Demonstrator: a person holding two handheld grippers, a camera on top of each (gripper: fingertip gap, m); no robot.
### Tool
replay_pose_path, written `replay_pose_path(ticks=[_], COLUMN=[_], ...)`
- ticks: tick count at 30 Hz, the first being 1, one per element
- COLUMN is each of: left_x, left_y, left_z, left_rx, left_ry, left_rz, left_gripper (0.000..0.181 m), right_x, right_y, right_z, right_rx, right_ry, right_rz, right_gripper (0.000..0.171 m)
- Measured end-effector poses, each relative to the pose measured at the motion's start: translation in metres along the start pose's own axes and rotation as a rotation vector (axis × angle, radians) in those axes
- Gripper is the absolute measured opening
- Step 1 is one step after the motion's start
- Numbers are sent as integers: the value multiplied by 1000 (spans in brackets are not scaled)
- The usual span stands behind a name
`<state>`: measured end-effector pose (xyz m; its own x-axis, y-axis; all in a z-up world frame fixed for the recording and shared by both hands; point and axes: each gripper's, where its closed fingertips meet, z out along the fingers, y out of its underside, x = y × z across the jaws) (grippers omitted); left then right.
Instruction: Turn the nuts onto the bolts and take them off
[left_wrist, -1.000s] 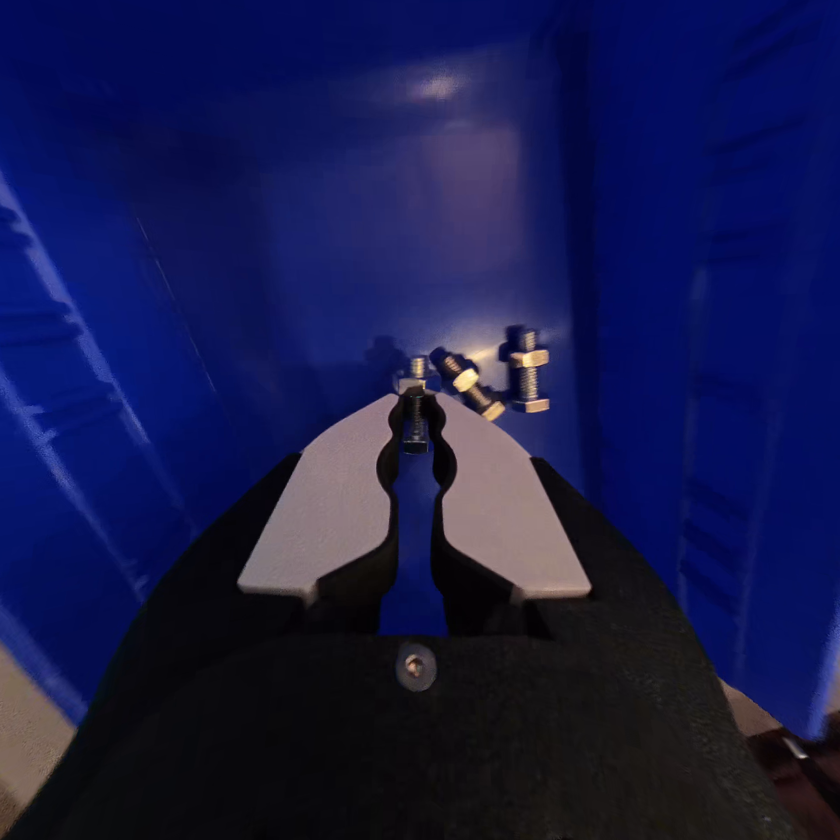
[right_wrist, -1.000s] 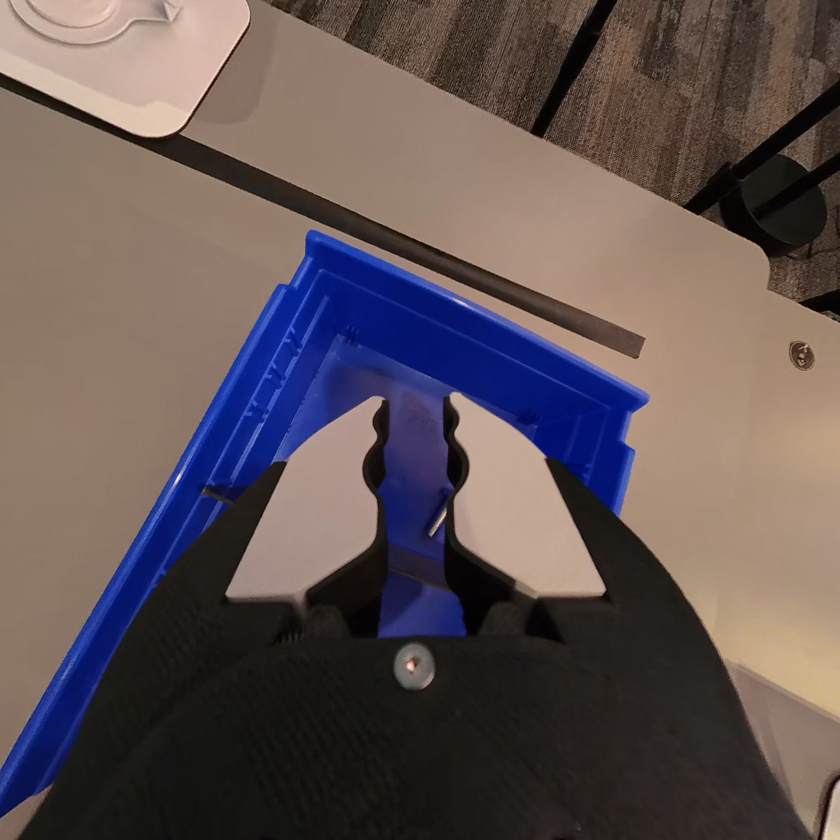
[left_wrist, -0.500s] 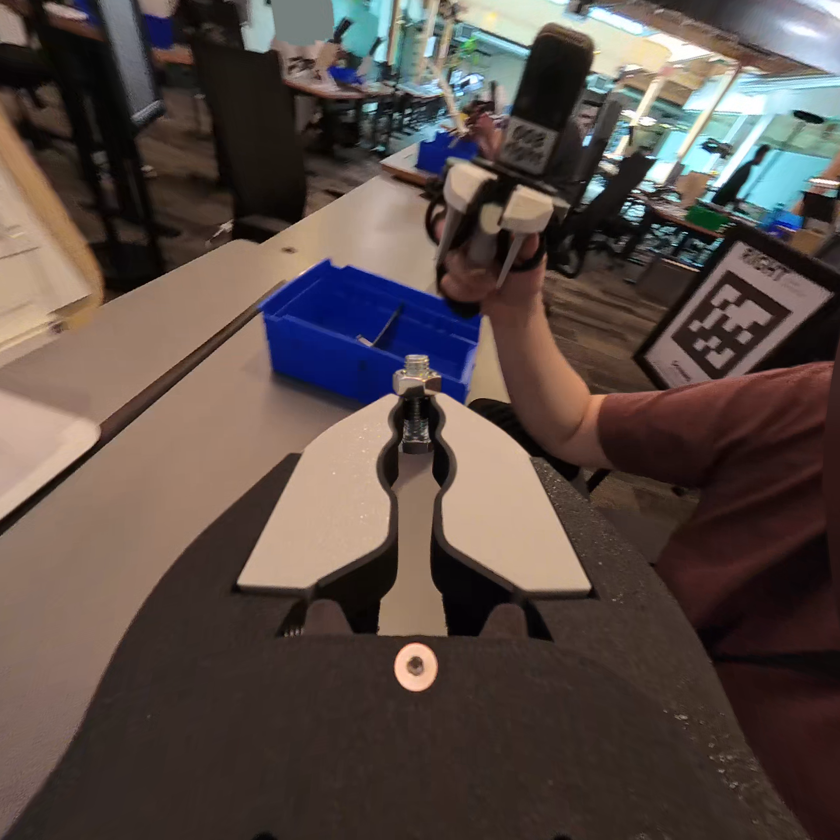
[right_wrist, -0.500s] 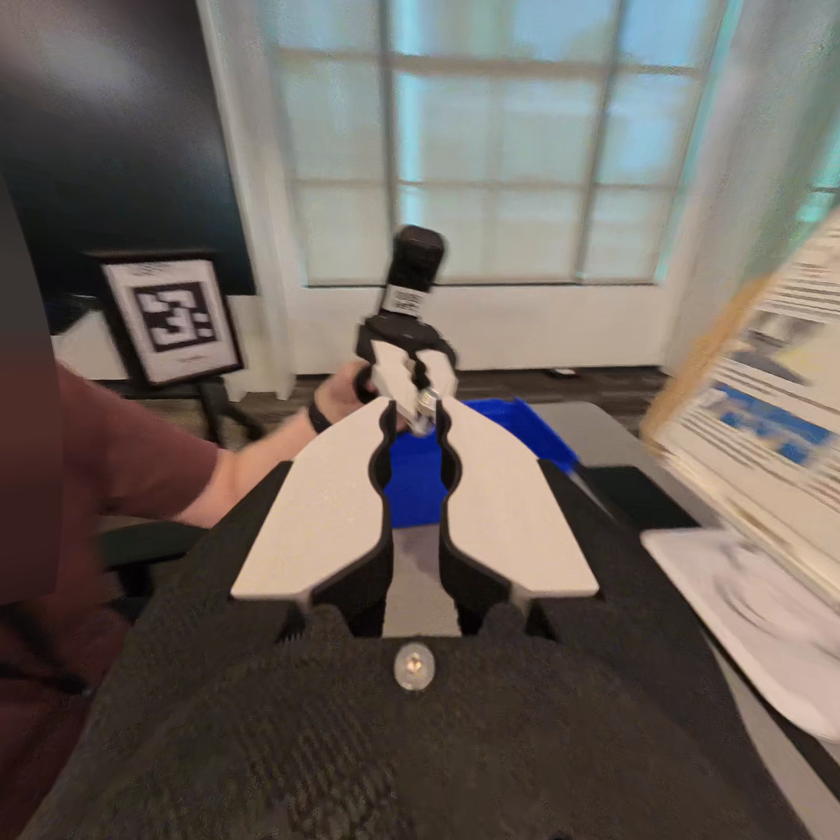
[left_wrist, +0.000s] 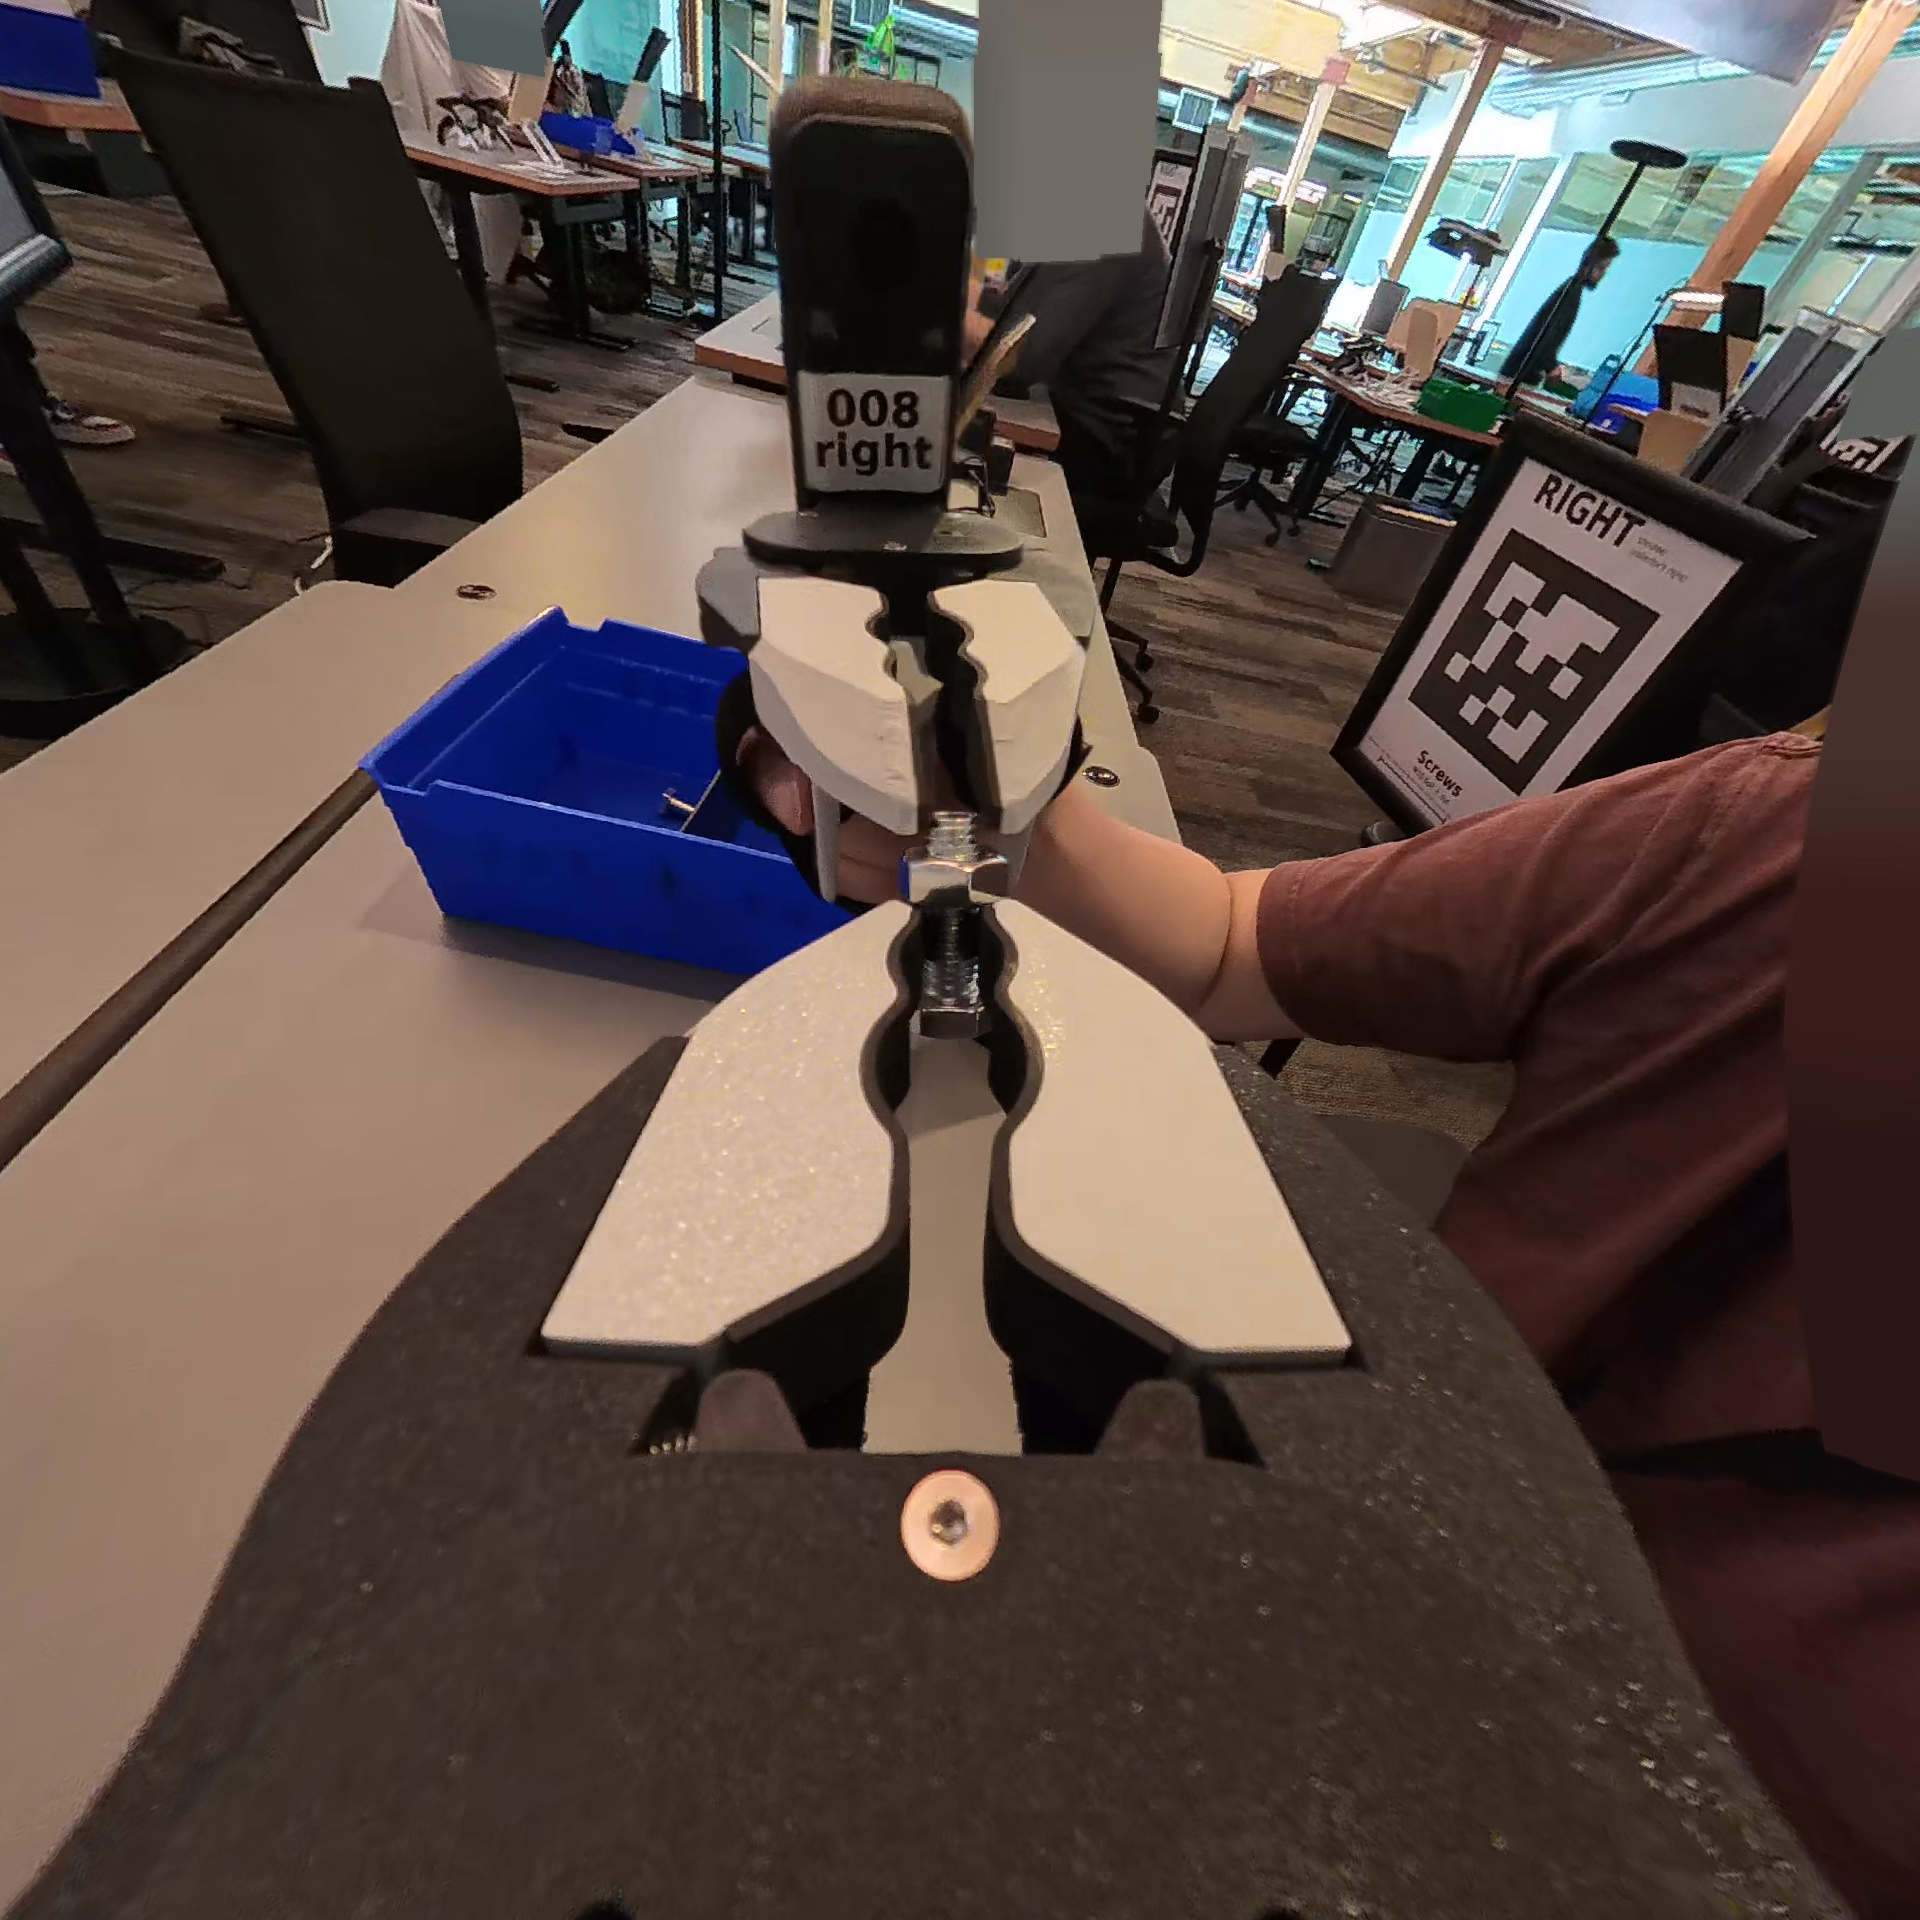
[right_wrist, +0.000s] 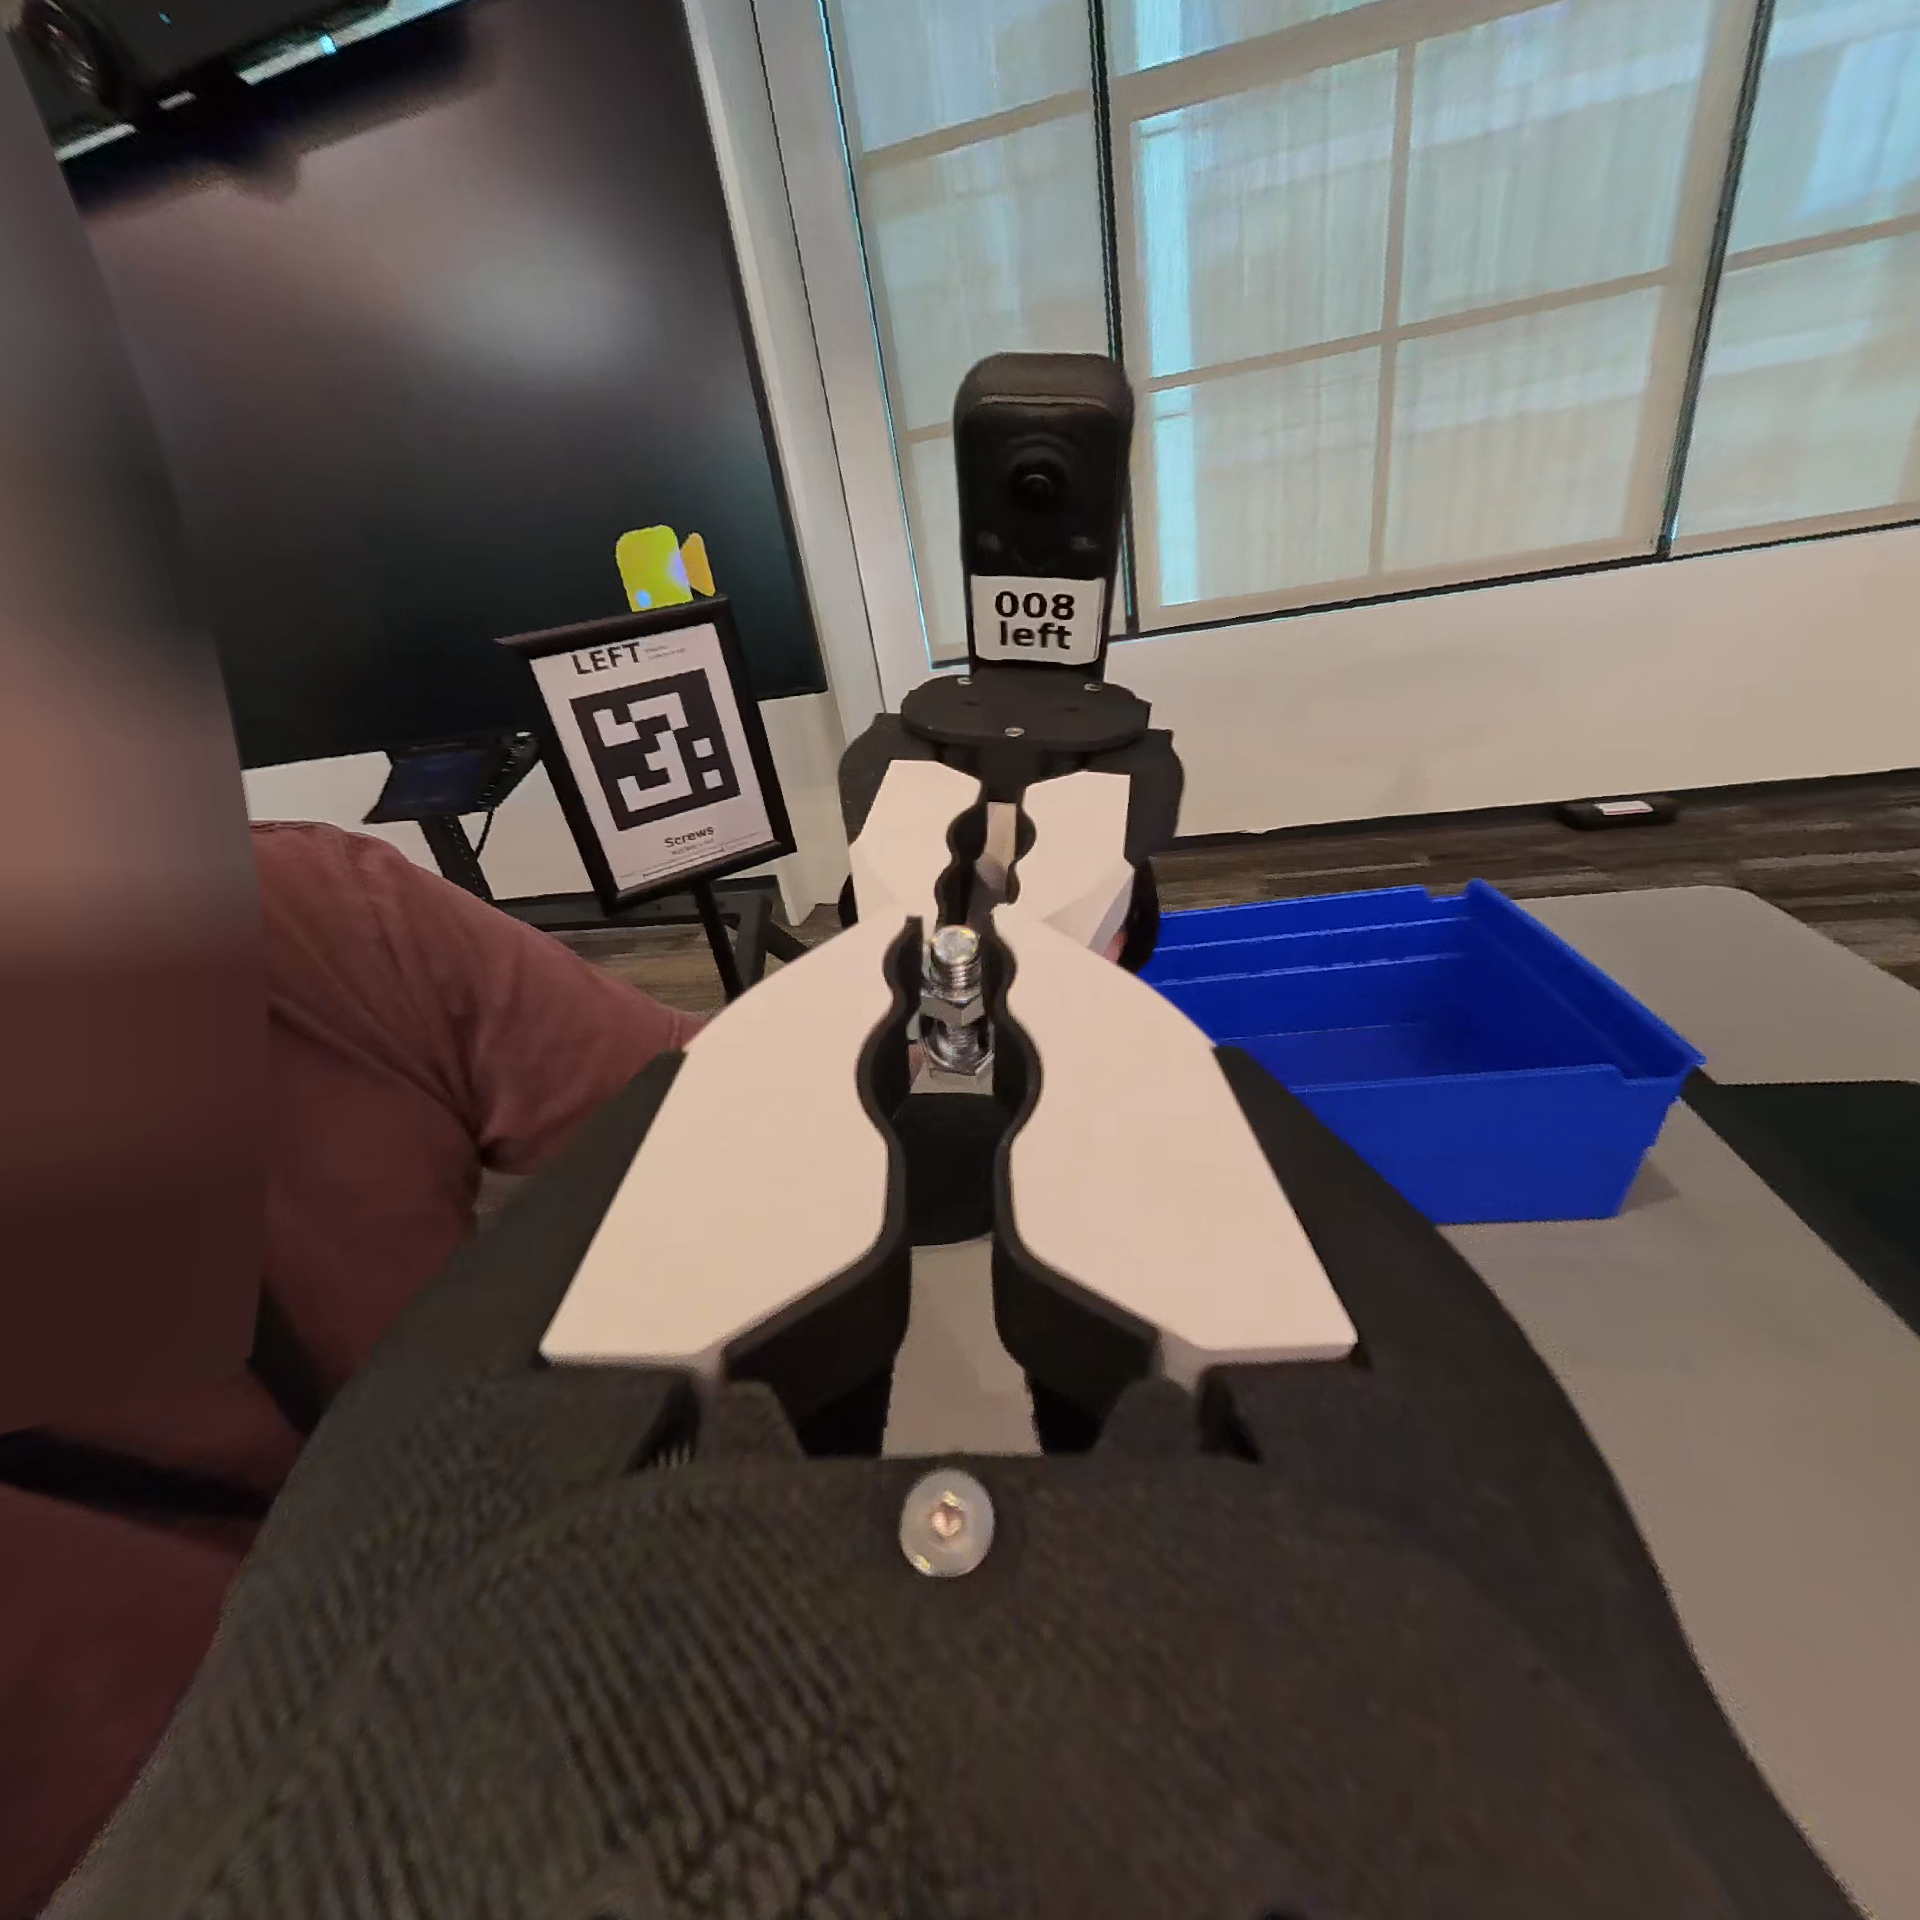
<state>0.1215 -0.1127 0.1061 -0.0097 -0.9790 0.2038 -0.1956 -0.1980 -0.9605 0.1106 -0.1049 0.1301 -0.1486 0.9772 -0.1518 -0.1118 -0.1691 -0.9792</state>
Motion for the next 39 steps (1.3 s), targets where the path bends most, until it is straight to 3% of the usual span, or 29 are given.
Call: replay_pose_path(ticks=[13,16,22,29,35,39], left_x=[-2,-7,-8,-24,-25,-23], left_y=[1,0,21,8,11,10], left_z=[0,-6,12,22,25,25], left_rx=[4,10,-116,-32,-56,-46], left_ry=[-4,-22,-60,-245,-260,-250], left_rz=[-13,-24,78,218,235,236], left_gripper=[9,33,40,29,29,19], right_x=[4,3,0,5,1,3], right_y=[4,3,0,-6,-6,-7], right_z=[2,0,-3,-6,-3,-3], right_rx=[-19,-47,-81,-53,-62,-50], right_ry=[43,77,112,168,188,191], right_rz=[-28,-76,-172,-197,-255,-254], right_gripper=[10,10,10,10,10,10])
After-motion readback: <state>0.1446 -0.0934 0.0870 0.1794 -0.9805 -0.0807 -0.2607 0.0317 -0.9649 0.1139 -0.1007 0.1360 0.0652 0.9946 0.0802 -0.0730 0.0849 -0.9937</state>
